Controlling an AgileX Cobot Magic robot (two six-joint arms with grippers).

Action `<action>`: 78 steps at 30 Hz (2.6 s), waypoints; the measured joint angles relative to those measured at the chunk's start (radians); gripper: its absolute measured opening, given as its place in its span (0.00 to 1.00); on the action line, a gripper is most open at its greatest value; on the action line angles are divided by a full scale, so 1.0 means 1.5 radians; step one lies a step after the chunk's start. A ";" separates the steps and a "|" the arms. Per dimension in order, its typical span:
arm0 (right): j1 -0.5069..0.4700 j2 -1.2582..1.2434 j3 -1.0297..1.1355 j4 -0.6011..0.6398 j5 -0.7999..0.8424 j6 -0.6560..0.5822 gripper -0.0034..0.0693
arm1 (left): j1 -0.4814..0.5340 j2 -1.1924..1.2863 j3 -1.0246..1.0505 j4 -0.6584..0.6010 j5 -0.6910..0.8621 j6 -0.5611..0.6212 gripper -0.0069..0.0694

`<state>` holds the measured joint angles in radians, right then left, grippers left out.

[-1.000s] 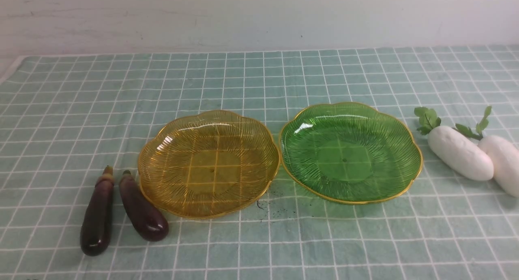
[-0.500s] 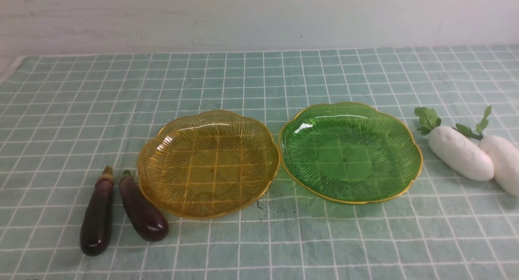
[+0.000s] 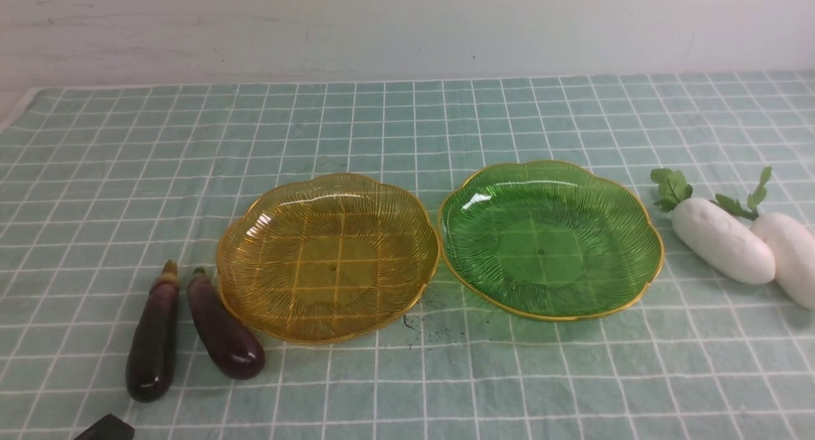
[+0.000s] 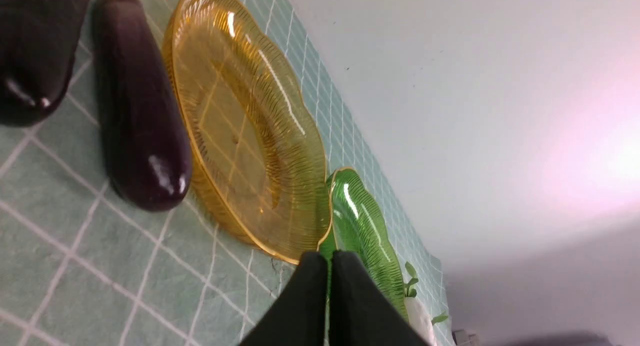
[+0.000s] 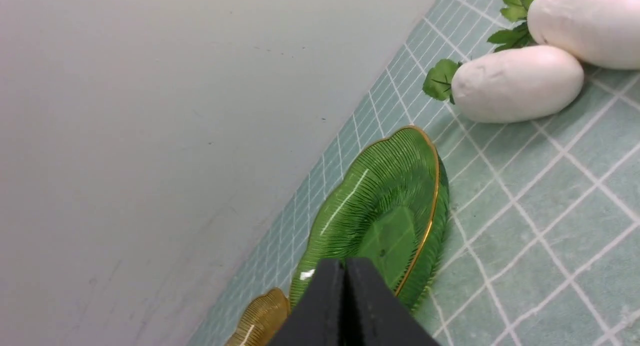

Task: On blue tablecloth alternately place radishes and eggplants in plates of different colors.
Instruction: 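Place the white radish on the plate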

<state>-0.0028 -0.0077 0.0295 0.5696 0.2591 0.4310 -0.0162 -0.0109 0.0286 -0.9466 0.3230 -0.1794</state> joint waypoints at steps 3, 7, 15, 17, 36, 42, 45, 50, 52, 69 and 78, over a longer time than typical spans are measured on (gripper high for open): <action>0.000 0.000 0.000 0.008 -0.003 -0.003 0.03 | 0.000 0.000 0.000 -0.009 -0.008 0.039 0.08; 0.000 0.000 0.000 0.010 -0.003 -0.017 0.03 | 0.000 0.000 0.000 -0.015 -0.034 0.067 0.08; 0.000 0.001 -0.135 -0.024 -0.012 -0.220 0.03 | 0.000 0.002 -0.037 -0.046 -0.031 0.083 0.08; 0.000 0.026 -0.189 -0.054 0.000 -0.307 0.03 | 0.000 0.021 -0.060 -0.046 -0.022 0.102 0.08; 0.000 0.688 -0.498 -0.230 0.347 -0.310 0.03 | -0.001 0.556 -0.253 -0.001 0.330 0.426 0.08; 0.000 0.839 -0.628 -0.264 0.346 -0.310 0.05 | -0.001 0.633 -0.269 0.002 0.339 0.446 0.08; 0.000 0.911 -0.689 -0.305 0.345 -0.310 0.10 | -0.001 0.646 -0.270 0.013 0.344 0.446 0.08; 0.000 1.012 -0.769 -0.352 0.333 -0.310 0.26 | -0.001 0.647 -0.270 0.023 0.368 0.459 0.08; 0.000 1.047 -0.790 -0.380 0.327 -0.310 0.34 | -0.001 0.647 -0.270 0.025 0.375 0.465 0.08; 0.000 1.238 -0.814 -0.546 0.203 -0.305 0.64 | -0.001 0.647 -0.270 0.026 0.381 0.471 0.08; 0.000 1.263 -0.817 -0.549 0.179 -0.269 0.72 | -0.001 0.647 -0.270 0.027 0.381 0.471 0.08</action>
<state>-0.0028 1.8874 -1.1964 -0.2541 0.5271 0.0279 -0.0170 0.9594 -0.3766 -0.9066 0.8951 0.5268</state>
